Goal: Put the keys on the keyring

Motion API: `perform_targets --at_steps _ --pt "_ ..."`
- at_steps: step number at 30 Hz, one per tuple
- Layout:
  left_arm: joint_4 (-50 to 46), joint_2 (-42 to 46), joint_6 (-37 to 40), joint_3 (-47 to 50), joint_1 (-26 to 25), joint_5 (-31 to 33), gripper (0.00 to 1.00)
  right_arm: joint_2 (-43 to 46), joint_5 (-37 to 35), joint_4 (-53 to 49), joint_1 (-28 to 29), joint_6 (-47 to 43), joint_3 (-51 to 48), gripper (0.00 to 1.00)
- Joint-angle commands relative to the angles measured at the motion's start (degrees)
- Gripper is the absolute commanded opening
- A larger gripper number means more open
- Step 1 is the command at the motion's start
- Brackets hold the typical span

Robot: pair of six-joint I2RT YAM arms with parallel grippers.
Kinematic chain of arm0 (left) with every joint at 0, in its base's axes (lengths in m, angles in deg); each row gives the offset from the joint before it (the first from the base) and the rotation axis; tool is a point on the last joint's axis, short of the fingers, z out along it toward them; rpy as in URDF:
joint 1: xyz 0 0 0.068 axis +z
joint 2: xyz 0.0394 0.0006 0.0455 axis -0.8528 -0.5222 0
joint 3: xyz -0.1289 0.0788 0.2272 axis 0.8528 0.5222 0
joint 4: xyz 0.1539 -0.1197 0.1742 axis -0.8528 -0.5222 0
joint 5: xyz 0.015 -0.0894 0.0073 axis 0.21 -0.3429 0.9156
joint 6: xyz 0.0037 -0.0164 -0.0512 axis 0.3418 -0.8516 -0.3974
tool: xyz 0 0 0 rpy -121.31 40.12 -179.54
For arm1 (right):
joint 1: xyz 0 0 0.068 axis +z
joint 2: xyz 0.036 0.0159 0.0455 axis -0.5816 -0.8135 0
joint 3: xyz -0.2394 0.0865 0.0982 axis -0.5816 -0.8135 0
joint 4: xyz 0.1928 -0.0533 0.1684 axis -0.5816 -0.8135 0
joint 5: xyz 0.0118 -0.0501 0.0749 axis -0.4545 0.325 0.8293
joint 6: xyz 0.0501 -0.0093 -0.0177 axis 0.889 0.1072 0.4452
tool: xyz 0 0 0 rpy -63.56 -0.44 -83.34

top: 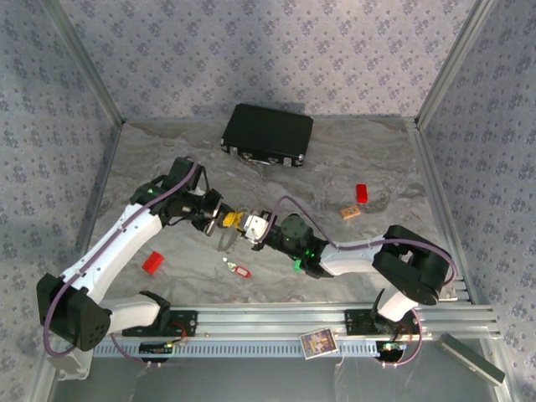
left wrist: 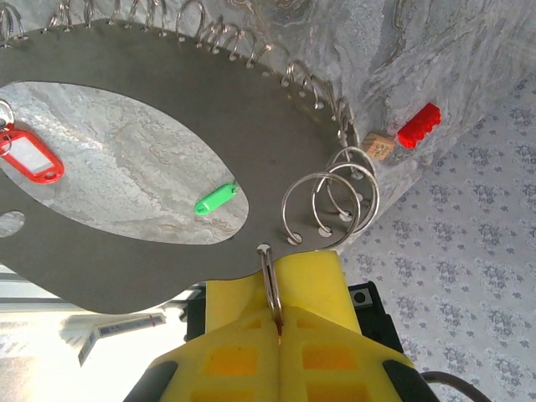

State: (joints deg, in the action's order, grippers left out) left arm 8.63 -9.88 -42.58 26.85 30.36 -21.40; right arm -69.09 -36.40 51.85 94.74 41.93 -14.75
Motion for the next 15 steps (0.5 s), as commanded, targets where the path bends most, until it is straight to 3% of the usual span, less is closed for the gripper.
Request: perform_targets --at_steps 1,2,3,5,11,15 --pt "5.7 1.6 2.3 -3.4 0.3 -1.2 0.28 -0.7 0.4 2.0 0.3 -0.1 1.7 0.0" --pt "5.8 2.0 5.1 -4.9 0.8 0.2 0.44 -0.6 0.7 1.7 0.2 0.0 1.6 0.0" --pt "5.7 2.3 9.2 -6.4 1.7 1.7 0.51 -0.3 1.0 1.3 0.1 -0.1 1.4 0.0" --pt "9.4 3.3 17.6 -7.4 3.8 3.9 0.56 0.6 2.0 0.5 -0.5 0.5 0.9 0.0" --pt "20.5 7.1 54.5 -4.9 6.7 9.5 0.57 4.2 8.7 -5.4 -3.8 4.9 -0.1 0.0" --pt "28.5 11.0 73.1 3.7 6.0 9.9 0.53 7.3 14.2 -10.7 -6.1 6.4 -0.1 0.0"
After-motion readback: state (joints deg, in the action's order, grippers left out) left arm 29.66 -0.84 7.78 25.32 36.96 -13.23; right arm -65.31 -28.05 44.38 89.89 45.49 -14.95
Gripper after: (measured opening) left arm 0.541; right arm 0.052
